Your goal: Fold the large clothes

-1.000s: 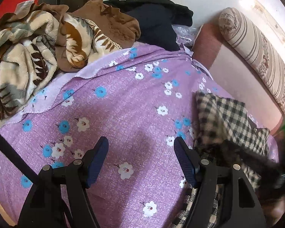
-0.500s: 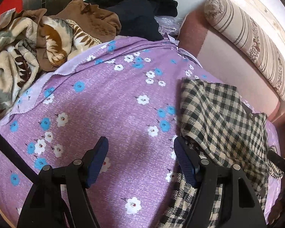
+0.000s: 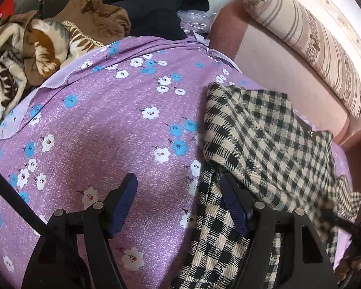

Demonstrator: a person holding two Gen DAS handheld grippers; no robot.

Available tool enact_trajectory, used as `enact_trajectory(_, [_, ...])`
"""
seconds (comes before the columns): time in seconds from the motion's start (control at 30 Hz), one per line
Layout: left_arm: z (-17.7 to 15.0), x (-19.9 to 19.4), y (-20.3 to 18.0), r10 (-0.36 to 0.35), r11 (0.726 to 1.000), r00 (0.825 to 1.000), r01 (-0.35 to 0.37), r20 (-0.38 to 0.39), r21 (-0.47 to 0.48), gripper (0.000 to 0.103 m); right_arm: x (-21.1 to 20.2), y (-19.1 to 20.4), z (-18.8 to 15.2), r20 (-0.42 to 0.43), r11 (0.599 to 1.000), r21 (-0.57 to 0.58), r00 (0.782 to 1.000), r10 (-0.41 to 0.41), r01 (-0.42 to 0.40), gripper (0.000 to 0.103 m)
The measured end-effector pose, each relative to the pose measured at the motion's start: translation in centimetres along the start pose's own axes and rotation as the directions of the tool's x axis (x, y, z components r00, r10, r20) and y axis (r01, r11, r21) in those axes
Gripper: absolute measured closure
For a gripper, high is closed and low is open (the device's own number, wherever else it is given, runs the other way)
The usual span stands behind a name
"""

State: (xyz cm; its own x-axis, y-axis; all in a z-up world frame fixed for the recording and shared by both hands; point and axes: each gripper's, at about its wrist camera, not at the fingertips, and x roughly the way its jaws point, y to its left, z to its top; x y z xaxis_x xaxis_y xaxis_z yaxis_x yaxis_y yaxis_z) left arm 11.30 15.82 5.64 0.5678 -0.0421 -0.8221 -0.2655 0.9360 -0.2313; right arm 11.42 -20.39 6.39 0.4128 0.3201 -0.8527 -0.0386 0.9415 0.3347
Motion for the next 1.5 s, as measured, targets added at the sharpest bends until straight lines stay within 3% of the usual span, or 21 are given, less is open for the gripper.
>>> enact_trajectory(0.17, [-0.2,0.8,-0.5,0.036,0.999,0.999,-0.036,-0.013,0.028,0.033,-2.1,0.5,2.9,0.099,0.992,-0.039,0.988,-0.118,0.122,0.092])
enact_trajectory(0.3, [-0.5,1.4,-0.8,0.085,0.994,0.996,-0.083,-0.029,0.066,0.033,-1.0,-0.4,3.5,0.062,0.978,-0.06,0.978,-0.198,0.202,0.09])
enact_trajectory(0.4, [-0.9,2.1,-1.0,0.112,0.99,0.992,-0.107,-0.056,0.088,0.033,0.2,-1.7,3.0,0.033,0.95,-0.053,0.952,-0.305,0.306,0.075])
enact_trajectory(0.43, [-0.9,2.2,-1.0,0.114,0.99,0.991,-0.108,-0.064,0.092,0.033,0.0,-2.0,2.8,0.048,0.947,-0.033,0.947,-0.319,0.32,0.066])
enact_trajectory(0.5, [-0.9,2.1,-0.9,0.115,0.99,0.992,-0.109,-0.059,0.093,0.033,-2.0,-2.3,2.5,0.133,0.945,0.052,0.936,-0.327,0.323,0.064])
enact_trajectory(0.57, [-0.7,1.5,-0.8,0.123,0.989,0.992,-0.12,-0.039,0.083,0.033,-4.4,-1.1,2.3,0.246,0.934,0.094,0.901,-0.358,0.345,0.064])
enact_trajectory(0.6, [-0.6,1.2,-0.7,0.122,0.99,0.992,-0.12,-0.031,0.076,0.033,-4.8,-0.4,2.3,0.269,0.94,0.077,0.901,-0.34,0.332,0.064])
enact_trajectory(0.67, [-0.3,0.6,-0.3,0.116,0.992,0.993,-0.115,-0.02,0.054,0.033,-4.5,2.0,2.8,0.268,0.962,0.003,0.926,-0.264,0.273,0.069])
enact_trajectory(0.73, [-0.1,0.3,-0.1,0.116,0.993,0.993,-0.116,-0.014,0.038,0.033,-3.1,4.6,3.0,0.218,0.986,-0.072,0.967,-0.133,0.152,0.085])
enact_trajectory(0.8, [0.1,0.1,0.4,0.122,0.992,0.993,-0.121,-0.011,0.024,0.033,-0.7,7.6,3.4,0.142,0.995,-0.099,0.99,0.006,0.008,0.087])
enact_trajectory(0.93, [0.4,-0.1,1.4,0.123,0.992,0.992,-0.123,-0.013,-0.01,0.033,4.7,13.3,3.4,0.014,0.972,-0.093,0.975,0.22,-0.218,0.087])
enact_trajectory(1.1, [0.4,0.0,1.8,0.12,0.993,0.993,-0.12,-0.02,-0.011,0.033,11.7,16.3,3.9,-0.089,0.956,-0.019,0.953,0.291,-0.294,0.087])
enact_trajectory(1.17, [0.5,0.0,1.8,0.128,0.992,0.992,-0.128,-0.014,-0.001,0.033,14.1,16.5,4.1,-0.114,0.957,0.017,0.951,0.289,-0.289,0.088])
enact_trajectory(1.23, [0.5,0.1,1.7,0.129,0.992,0.992,-0.128,-0.013,0.005,0.033,15.4,16.4,4.7,-0.091,0.95,0.037,0.946,0.312,-0.31,0.088])
enact_trajectory(1.3, [0.4,0.2,1.6,0.124,0.992,0.992,-0.124,-0.014,0.005,0.033,15.2,16.0,5.0,-0.093,0.944,0.067,0.94,0.329,-0.324,0.088])
enact_trajectory(1.4, [0.1,0.4,0.9,0.108,0.994,0.994,-0.108,-0.018,0.017,0.033,12.7,15.0,4.7,-0.047,0.96,0.021,0.959,0.279,-0.278,0.088])
enact_trajectory(1.5, [-0.5,0.7,0.0,0.102,0.993,0.995,-0.1,-0.022,0.054,0.033,10.6,11.9,3.8,-0.019,0.962,0.043,0.962,0.272,-0.271,0.088])
